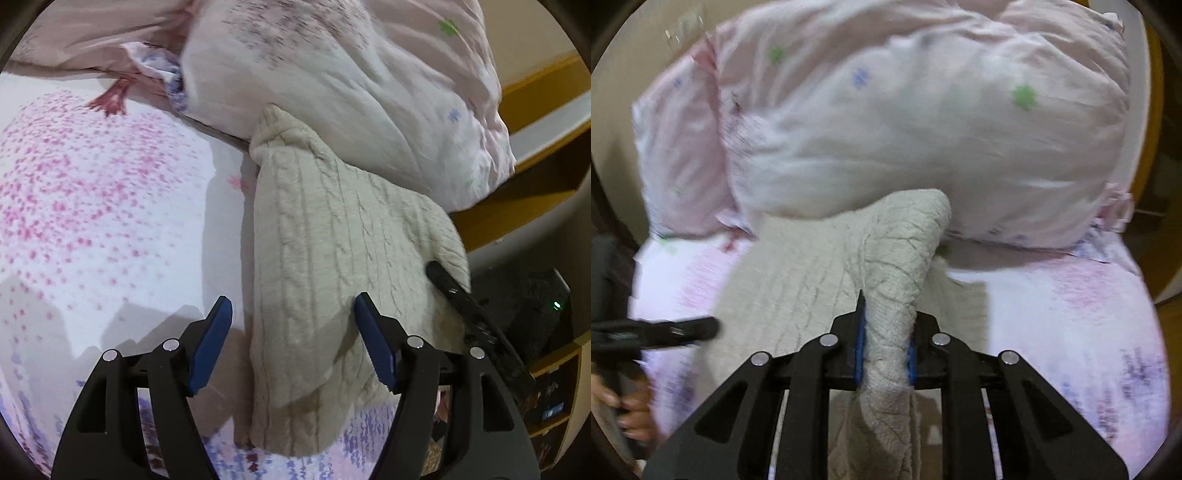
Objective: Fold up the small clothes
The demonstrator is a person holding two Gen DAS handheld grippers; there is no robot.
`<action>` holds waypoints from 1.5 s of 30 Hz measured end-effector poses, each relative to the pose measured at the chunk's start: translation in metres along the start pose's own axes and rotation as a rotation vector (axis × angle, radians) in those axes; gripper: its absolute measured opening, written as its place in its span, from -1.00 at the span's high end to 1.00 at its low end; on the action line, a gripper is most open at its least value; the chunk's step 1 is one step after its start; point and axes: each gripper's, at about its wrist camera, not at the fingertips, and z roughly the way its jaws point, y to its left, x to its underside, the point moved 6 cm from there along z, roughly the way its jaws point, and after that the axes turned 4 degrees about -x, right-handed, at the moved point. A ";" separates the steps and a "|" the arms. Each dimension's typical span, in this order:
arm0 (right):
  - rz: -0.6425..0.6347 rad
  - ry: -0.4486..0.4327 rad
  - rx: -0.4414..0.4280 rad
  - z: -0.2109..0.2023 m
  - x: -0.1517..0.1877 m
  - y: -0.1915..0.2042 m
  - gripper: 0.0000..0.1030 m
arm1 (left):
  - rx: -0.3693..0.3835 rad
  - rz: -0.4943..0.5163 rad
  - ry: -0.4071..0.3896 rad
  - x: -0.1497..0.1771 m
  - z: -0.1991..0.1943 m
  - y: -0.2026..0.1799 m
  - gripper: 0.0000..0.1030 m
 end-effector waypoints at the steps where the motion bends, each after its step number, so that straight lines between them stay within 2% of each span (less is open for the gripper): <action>1: -0.005 0.012 0.022 0.002 0.003 -0.005 0.69 | -0.008 0.013 0.006 0.002 0.003 -0.003 -0.34; 4: 0.023 0.039 0.048 0.010 0.010 -0.021 0.69 | -0.016 0.034 0.024 0.009 0.011 -0.010 -0.34; 9: 0.120 0.144 0.021 0.044 0.031 -0.047 0.65 | -0.010 0.032 0.044 0.014 0.021 -0.014 -0.34; 11: 0.174 0.138 -0.016 0.047 0.033 -0.057 0.57 | -0.010 0.031 0.048 0.016 0.023 -0.014 -0.34; 12: 0.197 0.134 -0.036 0.044 0.033 -0.060 0.50 | -0.008 0.029 0.045 0.017 0.021 -0.014 -0.34; 15: 0.271 0.107 -0.090 0.023 0.037 -0.075 0.12 | 0.003 0.022 0.041 0.020 0.012 -0.009 -0.34; 16: 0.284 0.099 -0.112 0.018 0.039 -0.079 0.06 | 0.002 0.023 0.040 0.021 0.010 -0.008 -0.34; 19: 0.349 0.093 -0.213 -0.001 0.055 -0.085 0.06 | -0.001 0.024 0.037 0.025 0.006 -0.003 -0.34; 24: 0.356 0.125 -0.237 -0.007 0.080 -0.089 0.06 | 0.002 0.010 0.042 0.028 0.009 -0.007 -0.34; 26: 0.347 0.139 -0.221 -0.010 0.089 -0.084 0.21 | -0.003 0.014 0.041 0.032 0.009 -0.007 -0.34; 27: 0.347 0.146 -0.227 -0.008 0.093 -0.083 0.42 | -0.003 0.014 0.042 0.033 0.009 -0.006 -0.34; 29: 0.354 0.137 -0.227 -0.007 0.095 -0.078 0.53 | -0.006 0.015 0.045 0.038 0.009 -0.004 -0.34; 31: 0.360 0.113 -0.233 -0.012 0.095 -0.074 0.64 | -0.005 0.019 0.057 0.044 0.013 -0.005 -0.23; 33: 0.378 0.078 -0.249 -0.022 0.092 -0.076 0.75 | 0.016 0.018 0.086 0.051 0.019 -0.008 0.14; 34: 0.390 0.068 -0.258 -0.025 0.091 -0.078 0.80 | 0.008 0.020 0.084 0.053 0.020 -0.009 0.21; 36: 0.418 0.073 -0.254 -0.025 0.095 -0.084 0.80 | 0.012 0.035 0.070 0.056 0.018 -0.012 0.49; 39: 0.453 0.128 -0.237 -0.015 0.108 -0.087 0.80 | 0.027 0.006 0.063 0.064 0.013 -0.010 0.60; 42: 0.436 0.154 -0.235 -0.014 0.107 -0.083 0.74 | 0.019 0.005 0.069 0.068 0.011 -0.008 0.60; 44: 0.438 0.167 -0.247 -0.015 0.099 -0.081 0.55 | 0.017 0.003 0.090 0.065 0.009 -0.007 0.52; 45: 0.446 0.161 -0.264 -0.016 0.093 -0.082 0.27 | 0.016 -0.003 0.100 0.062 0.006 -0.006 0.44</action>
